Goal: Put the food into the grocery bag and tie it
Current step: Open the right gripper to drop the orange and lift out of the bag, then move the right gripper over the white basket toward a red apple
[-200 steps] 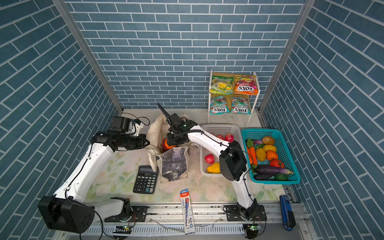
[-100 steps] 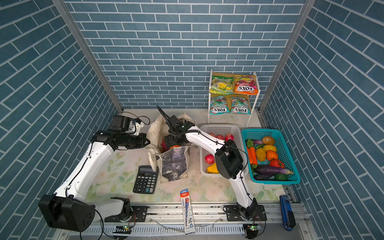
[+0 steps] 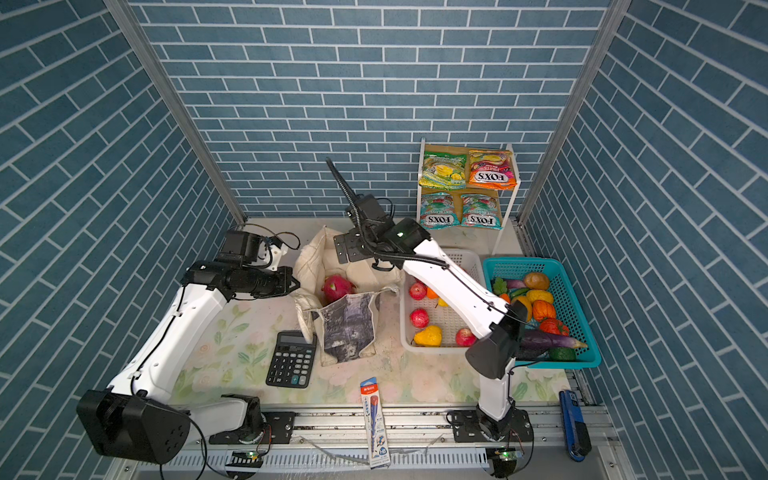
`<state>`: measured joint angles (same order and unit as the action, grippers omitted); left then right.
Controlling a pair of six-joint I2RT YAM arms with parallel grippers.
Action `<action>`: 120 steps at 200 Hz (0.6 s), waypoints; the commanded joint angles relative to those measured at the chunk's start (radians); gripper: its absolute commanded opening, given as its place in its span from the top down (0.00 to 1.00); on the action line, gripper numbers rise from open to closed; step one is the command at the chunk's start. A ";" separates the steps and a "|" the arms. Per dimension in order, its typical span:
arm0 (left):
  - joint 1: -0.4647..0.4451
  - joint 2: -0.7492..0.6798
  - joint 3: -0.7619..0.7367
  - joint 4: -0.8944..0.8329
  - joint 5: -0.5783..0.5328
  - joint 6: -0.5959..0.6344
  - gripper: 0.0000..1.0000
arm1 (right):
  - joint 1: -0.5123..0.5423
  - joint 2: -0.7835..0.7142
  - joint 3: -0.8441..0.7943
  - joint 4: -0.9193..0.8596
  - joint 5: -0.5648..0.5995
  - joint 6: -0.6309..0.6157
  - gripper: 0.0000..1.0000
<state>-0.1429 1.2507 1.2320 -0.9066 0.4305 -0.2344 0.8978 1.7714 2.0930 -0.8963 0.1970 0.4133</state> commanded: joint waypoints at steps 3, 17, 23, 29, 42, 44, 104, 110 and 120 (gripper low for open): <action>-0.003 -0.021 0.003 -0.025 0.005 0.020 1.00 | -0.002 -0.118 -0.041 -0.107 0.194 -0.031 0.01; -0.004 -0.014 0.024 -0.054 -0.002 0.034 1.00 | -0.008 -0.185 -0.112 -0.118 0.255 -0.027 0.01; -0.004 -0.015 0.034 -0.066 -0.007 0.038 1.00 | -0.012 -0.212 -0.148 -0.116 0.274 -0.025 0.01; -0.003 -0.025 0.035 -0.070 -0.013 0.042 1.00 | -0.020 -0.237 -0.184 -0.115 0.288 -0.023 0.01; -0.003 -0.047 0.035 -0.083 -0.032 0.044 1.00 | -0.048 -0.287 -0.256 -0.110 0.297 -0.013 0.01; -0.003 -0.048 0.035 -0.086 -0.034 0.043 1.00 | -0.053 -0.293 -0.268 -0.111 0.295 -0.009 0.01; -0.003 -0.066 0.016 -0.101 -0.047 0.053 1.00 | -0.243 -0.476 -0.653 -0.068 0.101 0.139 0.01; -0.004 -0.064 0.018 -0.105 -0.048 0.057 1.00 | -0.258 -0.487 -0.682 -0.064 0.094 0.151 0.01; -0.003 -0.056 0.025 -0.117 -0.054 0.065 1.00 | -0.273 -0.503 -0.724 -0.061 0.090 0.170 0.01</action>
<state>-0.1429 1.2018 1.2377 -0.9752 0.3855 -0.1989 0.6586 1.3384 1.4384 -0.9733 0.3481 0.4900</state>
